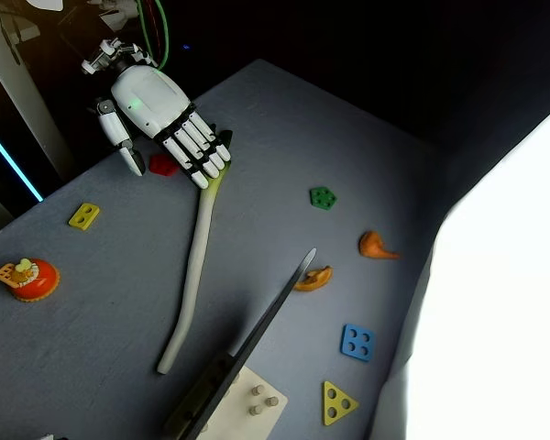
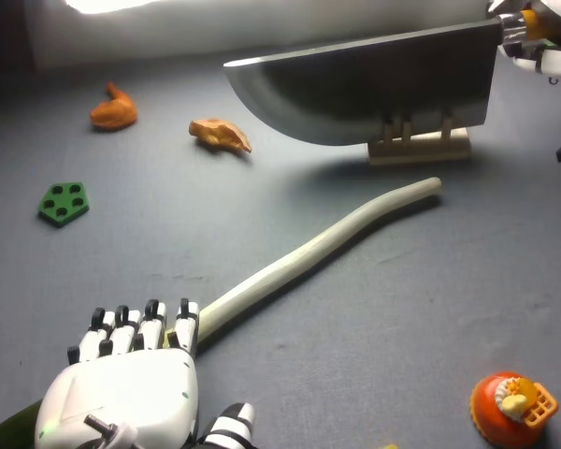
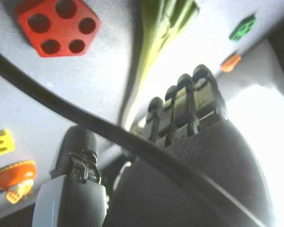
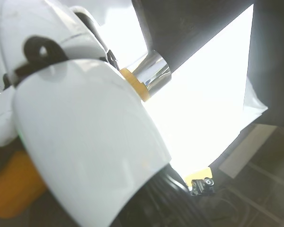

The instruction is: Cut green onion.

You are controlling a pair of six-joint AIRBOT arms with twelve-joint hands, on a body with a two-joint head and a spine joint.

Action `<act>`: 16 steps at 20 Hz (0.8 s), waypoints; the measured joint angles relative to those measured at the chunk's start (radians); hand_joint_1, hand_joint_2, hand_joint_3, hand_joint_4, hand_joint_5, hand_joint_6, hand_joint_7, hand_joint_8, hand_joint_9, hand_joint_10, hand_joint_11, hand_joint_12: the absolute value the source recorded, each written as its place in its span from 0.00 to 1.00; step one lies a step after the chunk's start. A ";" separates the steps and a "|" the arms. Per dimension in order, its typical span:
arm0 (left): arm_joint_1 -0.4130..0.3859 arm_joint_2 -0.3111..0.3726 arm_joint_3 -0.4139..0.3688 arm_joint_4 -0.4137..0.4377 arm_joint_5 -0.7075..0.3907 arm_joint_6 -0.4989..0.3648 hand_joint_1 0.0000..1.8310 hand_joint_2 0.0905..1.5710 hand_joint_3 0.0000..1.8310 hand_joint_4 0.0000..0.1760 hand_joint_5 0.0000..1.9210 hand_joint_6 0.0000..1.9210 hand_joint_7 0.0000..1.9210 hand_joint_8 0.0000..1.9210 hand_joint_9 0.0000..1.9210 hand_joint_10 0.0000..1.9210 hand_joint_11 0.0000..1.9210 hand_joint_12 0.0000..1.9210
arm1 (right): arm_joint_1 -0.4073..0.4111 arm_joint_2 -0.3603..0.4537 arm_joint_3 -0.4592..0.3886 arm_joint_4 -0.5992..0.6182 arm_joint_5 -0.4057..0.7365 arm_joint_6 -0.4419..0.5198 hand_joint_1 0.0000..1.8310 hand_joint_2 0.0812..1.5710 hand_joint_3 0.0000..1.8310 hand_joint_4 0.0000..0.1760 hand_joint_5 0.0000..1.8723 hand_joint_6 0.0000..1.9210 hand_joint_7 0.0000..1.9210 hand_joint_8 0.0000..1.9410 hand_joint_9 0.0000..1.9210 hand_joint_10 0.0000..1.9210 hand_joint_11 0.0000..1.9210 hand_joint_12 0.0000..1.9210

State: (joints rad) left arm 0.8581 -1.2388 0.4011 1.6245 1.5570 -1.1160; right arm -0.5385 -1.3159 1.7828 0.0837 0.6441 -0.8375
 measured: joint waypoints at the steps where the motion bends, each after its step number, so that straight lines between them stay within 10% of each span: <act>1: 0.000 0.000 0.002 -0.006 -0.004 0.000 0.14 0.86 0.00 0.24 0.00 0.00 0.00 0.00 0.00 0.00 0.00 0.00 | 0.005 0.001 0.000 0.002 0.013 -0.001 0.86 0.76 0.00 1.00 0.66 0.99 0.81 1.00 0.85 1.00 0.88 1.00; 9: 0.000 -0.005 0.023 -0.027 -0.036 0.000 0.15 0.86 0.00 0.22 0.01 0.00 0.01 0.00 0.01 0.00 0.00 0.00 | 0.063 0.010 0.000 -0.005 0.071 0.043 0.84 0.79 0.00 1.00 0.66 0.94 0.82 1.00 0.85 1.00 0.88 1.00; 14: 0.000 -0.013 0.027 -0.042 -0.042 0.001 0.10 0.90 0.01 0.00 0.01 0.00 0.01 0.00 0.00 0.00 0.00 0.00 | 0.095 0.045 -0.020 0.007 0.066 0.077 0.85 0.78 0.00 1.00 0.65 0.93 0.82 1.00 0.85 1.00 0.88 1.00; 15: 0.000 -0.014 0.029 -0.051 -0.048 0.001 0.09 0.91 0.01 0.00 0.01 0.00 0.01 0.00 0.00 0.00 0.00 0.00 | 0.101 0.066 -0.053 0.009 0.065 0.077 0.66 0.82 0.00 0.00 0.47 0.77 0.81 1.00 0.85 1.00 0.88 1.00; 16: 0.000 -0.018 0.030 -0.059 -0.051 0.002 0.05 0.93 0.02 0.00 0.00 0.00 0.00 0.00 0.00 0.00 0.00 0.00 | 0.106 0.084 -0.087 0.018 0.064 0.072 0.79 0.81 0.00 0.00 0.60 0.86 0.82 1.00 0.85 1.00 0.89 1.00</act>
State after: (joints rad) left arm 0.8581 -1.2572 0.4313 1.5658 1.5059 -1.1137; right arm -0.4324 -1.2316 1.6955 0.1020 0.7082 -0.7650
